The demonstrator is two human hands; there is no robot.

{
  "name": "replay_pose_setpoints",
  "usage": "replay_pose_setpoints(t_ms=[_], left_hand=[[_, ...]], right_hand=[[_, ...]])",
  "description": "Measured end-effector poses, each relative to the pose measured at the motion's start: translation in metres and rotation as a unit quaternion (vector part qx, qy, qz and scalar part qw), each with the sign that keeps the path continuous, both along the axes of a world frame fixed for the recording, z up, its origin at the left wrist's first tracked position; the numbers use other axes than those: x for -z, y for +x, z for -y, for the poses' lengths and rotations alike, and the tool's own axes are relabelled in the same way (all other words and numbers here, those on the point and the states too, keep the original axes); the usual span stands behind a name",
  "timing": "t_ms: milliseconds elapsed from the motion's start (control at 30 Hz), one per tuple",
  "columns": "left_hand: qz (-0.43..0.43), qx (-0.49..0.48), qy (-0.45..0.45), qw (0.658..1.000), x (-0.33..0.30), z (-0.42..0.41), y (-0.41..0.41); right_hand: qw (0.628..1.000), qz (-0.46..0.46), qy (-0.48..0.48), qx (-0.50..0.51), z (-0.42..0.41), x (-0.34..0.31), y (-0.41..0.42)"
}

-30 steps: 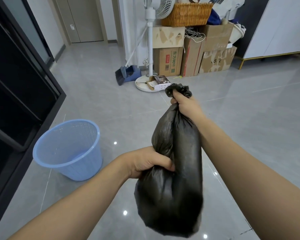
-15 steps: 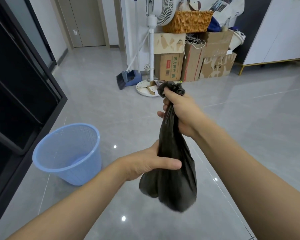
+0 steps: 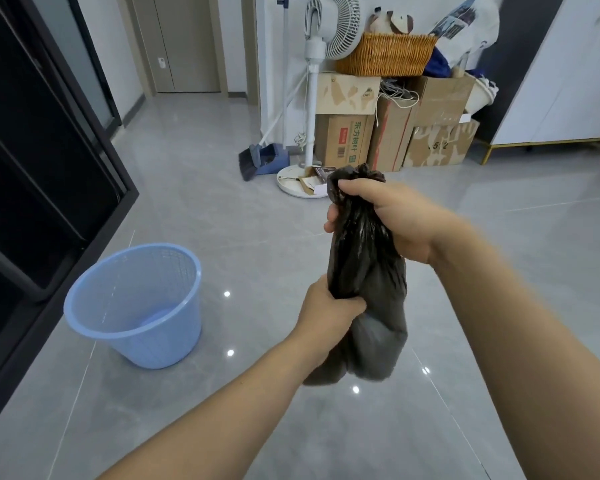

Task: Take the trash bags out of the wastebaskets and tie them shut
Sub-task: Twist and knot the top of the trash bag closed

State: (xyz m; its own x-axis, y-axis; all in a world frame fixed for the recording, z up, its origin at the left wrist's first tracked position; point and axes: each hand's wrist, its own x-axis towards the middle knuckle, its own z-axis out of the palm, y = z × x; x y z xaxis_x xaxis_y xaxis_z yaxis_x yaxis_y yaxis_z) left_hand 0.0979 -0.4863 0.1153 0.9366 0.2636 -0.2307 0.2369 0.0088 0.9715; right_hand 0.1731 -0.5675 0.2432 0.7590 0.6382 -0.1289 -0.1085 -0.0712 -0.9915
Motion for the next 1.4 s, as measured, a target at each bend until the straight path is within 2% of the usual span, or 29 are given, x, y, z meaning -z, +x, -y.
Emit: replay_pose_setpoints(t_ms=[167,300,400,567,767,867,967,1033,1133,1267,1400], left_hand=[[0.024,0.119,-0.047,0.992,-0.013,-0.006,-0.007],[-0.042,0.233,-0.147,0.96,-0.018,-0.015,-0.013],[-0.069,0.3,-0.158,0.938,-0.02,-0.022,-0.015],[-0.064,0.328,-0.207,0.92,-0.019,-0.027,-0.014],[-0.035,0.339,-0.295,0.893,-0.017,-0.022,-0.012],[-0.054,0.333,-0.274,0.9,-0.024,-0.022,-0.01],[-0.098,0.385,-0.13,0.909,-0.043,-0.015,-0.015],[-0.107,0.375,-0.075,0.918,-0.049,-0.009,-0.013],[-0.102,0.353,-0.062,0.928,-0.048,-0.009,-0.013],[-0.093,0.266,-0.172,0.944,-0.036,-0.021,-0.008],[-0.037,0.079,-0.214,0.973,-0.026,-0.031,0.002]], right_hand=[[0.999,0.028,-0.019,0.006,0.012,-0.002,0.011],[1.0,0.025,-0.015,0.01,0.012,0.005,0.015],[0.999,0.017,-0.036,0.02,0.017,0.01,0.019],[0.999,-0.033,-0.033,0.023,0.028,0.014,0.021],[0.995,-0.018,-0.013,0.099,0.029,0.024,0.028],[0.994,-0.02,-0.023,0.108,0.024,0.027,0.029],[0.994,0.004,-0.033,0.1,0.02,0.03,0.031],[0.995,0.012,-0.038,0.097,0.018,0.031,0.03],[0.996,0.005,-0.027,0.086,0.018,0.033,0.029],[0.997,-0.056,0.047,-0.006,0.036,0.046,0.035],[0.975,-0.167,0.144,-0.038,0.054,0.094,0.039]])
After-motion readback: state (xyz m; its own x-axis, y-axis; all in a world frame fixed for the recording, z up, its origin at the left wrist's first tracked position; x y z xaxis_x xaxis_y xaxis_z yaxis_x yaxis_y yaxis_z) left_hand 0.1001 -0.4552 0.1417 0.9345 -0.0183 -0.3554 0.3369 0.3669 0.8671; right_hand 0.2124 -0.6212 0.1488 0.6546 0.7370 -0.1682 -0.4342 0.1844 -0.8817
